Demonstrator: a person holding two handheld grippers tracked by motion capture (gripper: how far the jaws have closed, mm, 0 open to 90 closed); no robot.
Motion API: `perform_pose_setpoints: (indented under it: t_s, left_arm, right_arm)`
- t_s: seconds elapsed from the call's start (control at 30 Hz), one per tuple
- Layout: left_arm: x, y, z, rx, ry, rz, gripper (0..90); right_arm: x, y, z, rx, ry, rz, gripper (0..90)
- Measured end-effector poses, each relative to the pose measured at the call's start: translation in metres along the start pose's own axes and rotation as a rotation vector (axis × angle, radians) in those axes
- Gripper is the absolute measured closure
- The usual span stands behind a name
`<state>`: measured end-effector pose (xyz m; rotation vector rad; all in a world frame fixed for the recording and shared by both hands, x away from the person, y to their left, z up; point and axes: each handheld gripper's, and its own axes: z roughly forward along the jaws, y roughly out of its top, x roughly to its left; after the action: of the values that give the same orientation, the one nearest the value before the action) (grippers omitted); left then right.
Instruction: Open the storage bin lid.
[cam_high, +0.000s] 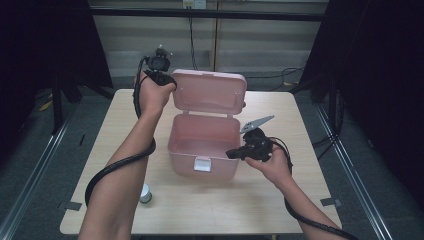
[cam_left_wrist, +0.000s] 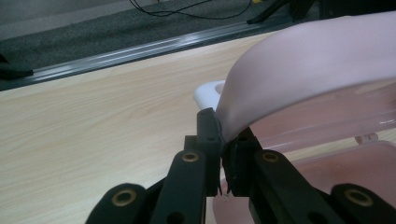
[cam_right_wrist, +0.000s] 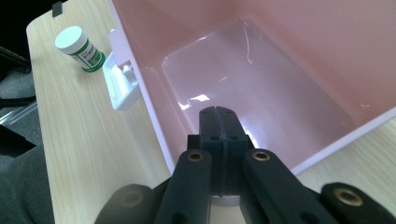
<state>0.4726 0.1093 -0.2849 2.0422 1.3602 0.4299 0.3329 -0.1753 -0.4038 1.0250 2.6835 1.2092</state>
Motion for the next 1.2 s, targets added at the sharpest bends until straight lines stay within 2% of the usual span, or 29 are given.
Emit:
perform_pose_setpoints:
  t_s: [0.8,0.87,1.2]
  left_arm:
    - [0.006,0.009,0.015,-0.014,-0.002,-0.033,87.2]
    - [0.006,0.01,0.018,-0.018,-0.005,-0.049,87.2]
    - [0.01,0.016,0.028,-0.01,-0.008,-0.06,87.7]
  right_arm:
    - [0.001,0.001,0.0,0.006,-0.012,-0.015,90.0]
    - [0.001,0.0,0.0,0.003,-0.008,-0.017,90.0]
    - [0.0,0.0,0.0,0.001,-0.011,-0.024,90.0]
